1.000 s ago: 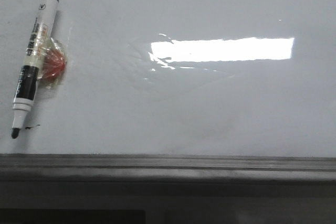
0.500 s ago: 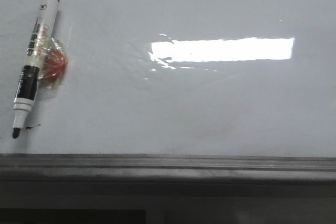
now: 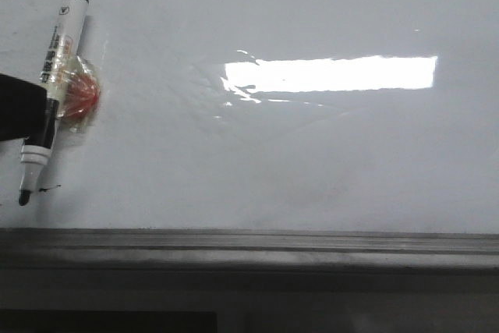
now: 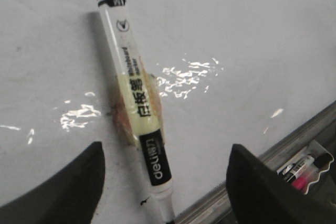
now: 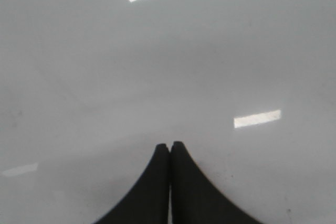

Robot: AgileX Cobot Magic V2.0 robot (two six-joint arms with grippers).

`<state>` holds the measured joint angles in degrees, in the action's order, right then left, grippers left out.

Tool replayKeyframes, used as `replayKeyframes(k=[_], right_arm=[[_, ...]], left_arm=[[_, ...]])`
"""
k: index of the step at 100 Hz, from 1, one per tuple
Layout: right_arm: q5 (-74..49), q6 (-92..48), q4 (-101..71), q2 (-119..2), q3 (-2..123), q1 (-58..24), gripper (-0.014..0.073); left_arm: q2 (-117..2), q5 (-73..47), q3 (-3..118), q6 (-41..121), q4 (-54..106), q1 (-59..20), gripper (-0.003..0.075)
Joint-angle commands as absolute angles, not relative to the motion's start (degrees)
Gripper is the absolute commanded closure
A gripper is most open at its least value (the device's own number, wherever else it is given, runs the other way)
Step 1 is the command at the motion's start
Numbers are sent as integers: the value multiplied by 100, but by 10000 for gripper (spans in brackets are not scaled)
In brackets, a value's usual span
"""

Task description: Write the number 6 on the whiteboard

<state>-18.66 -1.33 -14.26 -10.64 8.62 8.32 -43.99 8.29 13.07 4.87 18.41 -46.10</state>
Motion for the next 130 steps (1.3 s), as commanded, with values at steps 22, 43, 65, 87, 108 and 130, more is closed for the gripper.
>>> replayKeyframes(k=[22,43,65,87,108,130], right_arm=[[-1387,-180,-1474,-1163,1048,833,659],[-1387,-180,-1474,-1163,1048,833,659],[-1442,-180,-1474,-1152,1048,589,659],[-1871,-180,-1244,-1304,1247,-699,656],[-2681,-453,-1245,-1937,1921,-1822,656],[-2709,-838,-1471,-2655,2697,-3021,438]], left_arm=[[-5010,1435,1513,415,1973,-4642,310],[-5257,1644,1513,415,1973,-4642,546],[-5304,1671,1513,415,1973,-4642,737],[-5291,1583,1579,415,1895,-4642,739],[-5244,490,2275,415,724,-4688,739],[-5244,716,2544,415,-539,-5267,739]])
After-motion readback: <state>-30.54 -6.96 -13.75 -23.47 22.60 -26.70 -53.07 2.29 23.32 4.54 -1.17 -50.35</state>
